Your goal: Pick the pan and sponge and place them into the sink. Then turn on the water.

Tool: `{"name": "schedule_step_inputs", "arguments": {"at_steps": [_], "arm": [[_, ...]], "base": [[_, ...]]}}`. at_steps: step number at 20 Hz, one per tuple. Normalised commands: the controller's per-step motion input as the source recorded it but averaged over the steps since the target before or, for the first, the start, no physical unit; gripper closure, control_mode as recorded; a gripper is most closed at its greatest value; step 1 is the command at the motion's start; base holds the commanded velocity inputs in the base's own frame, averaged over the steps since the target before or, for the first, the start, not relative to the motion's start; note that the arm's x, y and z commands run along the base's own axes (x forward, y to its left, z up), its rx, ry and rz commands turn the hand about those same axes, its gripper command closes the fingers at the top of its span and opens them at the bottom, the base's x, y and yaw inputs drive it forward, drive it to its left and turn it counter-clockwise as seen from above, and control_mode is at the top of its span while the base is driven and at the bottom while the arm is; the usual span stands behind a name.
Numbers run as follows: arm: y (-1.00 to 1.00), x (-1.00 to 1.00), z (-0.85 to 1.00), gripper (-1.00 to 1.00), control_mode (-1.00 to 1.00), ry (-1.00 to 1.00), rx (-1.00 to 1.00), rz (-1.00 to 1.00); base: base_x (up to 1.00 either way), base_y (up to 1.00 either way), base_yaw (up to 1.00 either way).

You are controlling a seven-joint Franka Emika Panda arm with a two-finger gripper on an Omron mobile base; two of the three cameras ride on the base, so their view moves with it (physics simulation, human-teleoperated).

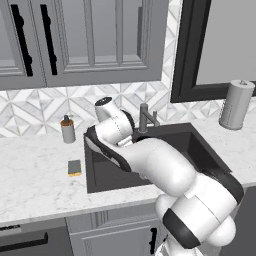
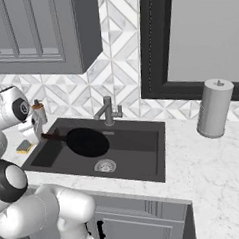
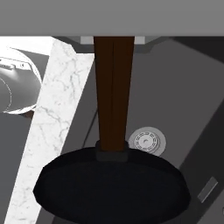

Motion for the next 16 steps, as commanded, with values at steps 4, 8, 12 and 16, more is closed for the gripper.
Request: {"name": "schedule_step_inputs", "arguments": {"at_steps": [4, 8, 12, 16], "arm": [[-0.31, 0.01, -0.13, 1.00, -1.00, 0.03, 0.00, 0.00], [-0.34, 0.01, -0.15, 1.00, -1.00, 0.01, 0.00, 0.00], [-0.27, 0.01, -0.28, 1.00, -1.00, 0.06, 0.00, 0.00], [-0.13, 0.10, -0.44, 1.00, -1.00, 0.16, 0.03, 0.00]], "base": [[0.00, 0.00, 0.00], [0.00, 0.00, 0.00], [0.00, 0.00, 0.00], [0.00, 0.00, 0.00]]}}
